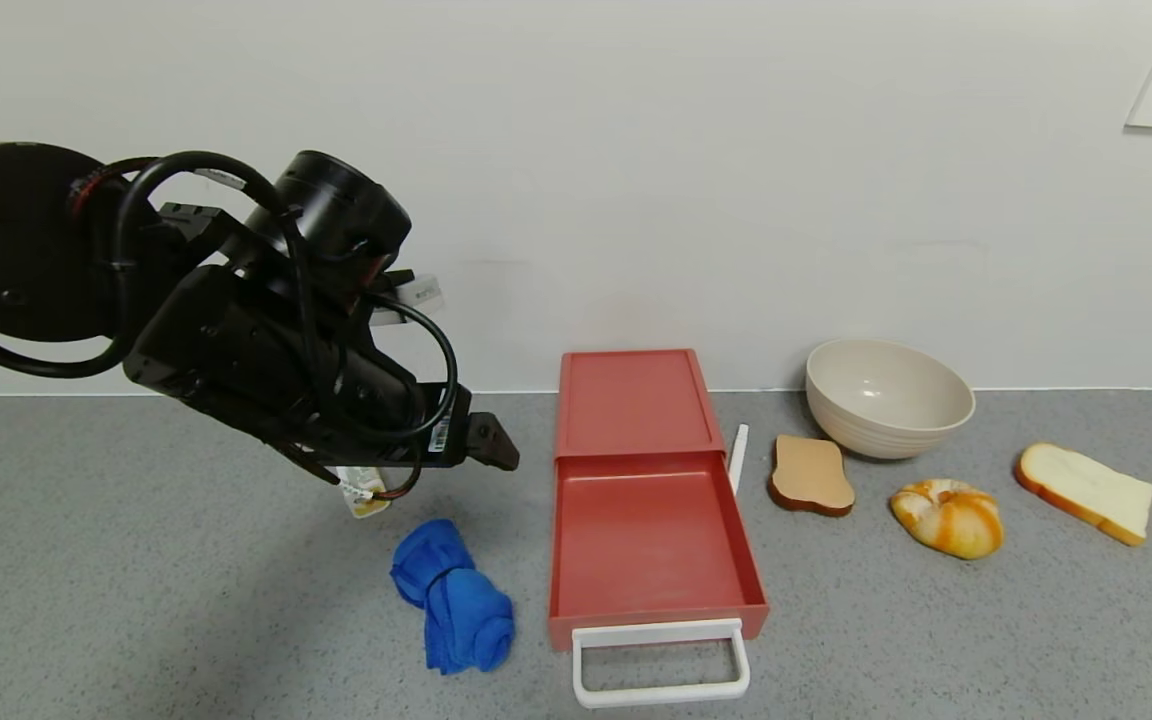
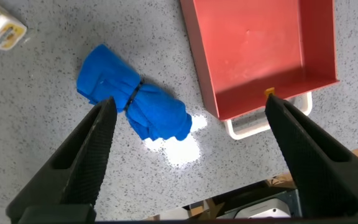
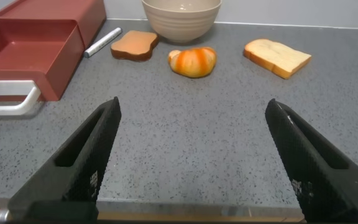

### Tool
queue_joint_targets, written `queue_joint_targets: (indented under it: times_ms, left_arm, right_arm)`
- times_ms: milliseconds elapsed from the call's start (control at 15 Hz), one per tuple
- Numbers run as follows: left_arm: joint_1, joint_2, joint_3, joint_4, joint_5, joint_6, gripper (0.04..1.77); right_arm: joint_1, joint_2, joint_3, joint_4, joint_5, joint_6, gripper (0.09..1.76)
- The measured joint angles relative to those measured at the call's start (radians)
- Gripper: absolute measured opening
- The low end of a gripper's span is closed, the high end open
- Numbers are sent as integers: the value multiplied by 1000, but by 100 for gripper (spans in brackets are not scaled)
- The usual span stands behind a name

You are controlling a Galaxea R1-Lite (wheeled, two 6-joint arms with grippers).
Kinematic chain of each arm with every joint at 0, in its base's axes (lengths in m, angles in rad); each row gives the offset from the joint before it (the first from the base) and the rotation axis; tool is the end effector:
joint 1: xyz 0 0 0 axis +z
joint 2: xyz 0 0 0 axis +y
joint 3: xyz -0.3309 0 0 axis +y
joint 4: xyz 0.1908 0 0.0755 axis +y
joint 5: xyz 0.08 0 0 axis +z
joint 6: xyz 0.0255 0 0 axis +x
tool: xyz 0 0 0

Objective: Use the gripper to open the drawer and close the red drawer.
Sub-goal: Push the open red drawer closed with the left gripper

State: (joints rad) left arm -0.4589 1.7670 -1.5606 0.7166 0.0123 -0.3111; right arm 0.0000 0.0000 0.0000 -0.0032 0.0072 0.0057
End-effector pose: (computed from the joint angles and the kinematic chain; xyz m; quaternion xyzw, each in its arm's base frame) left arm 0.2963 -0.1461 0.2752 -0.0326 0.4585 -0.1288 0.8787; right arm -0.0346 0.0002 0.0758 0.0028 -0.0016 0.0036 1.0000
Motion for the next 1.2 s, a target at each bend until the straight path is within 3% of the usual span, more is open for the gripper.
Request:
queue_joint_targets:
  times_ms: [133, 467, 867, 1200]
  left_arm:
    - [-4, -5, 6, 0, 8, -62, 172]
    - [-84, -24, 64, -2, 175, -256, 172]
    - [-158, -62, 141, -6, 211, -350, 172]
    - [-263, -69, 288, -177, 226, -371, 172]
  right_arm:
    - [0, 0, 0, 0, 0, 0, 171]
    - [0, 0, 0, 0, 0, 0, 171]
    - [0, 0, 0, 0, 0, 0, 171]
    - [0, 0, 0, 0, 0, 0, 171]
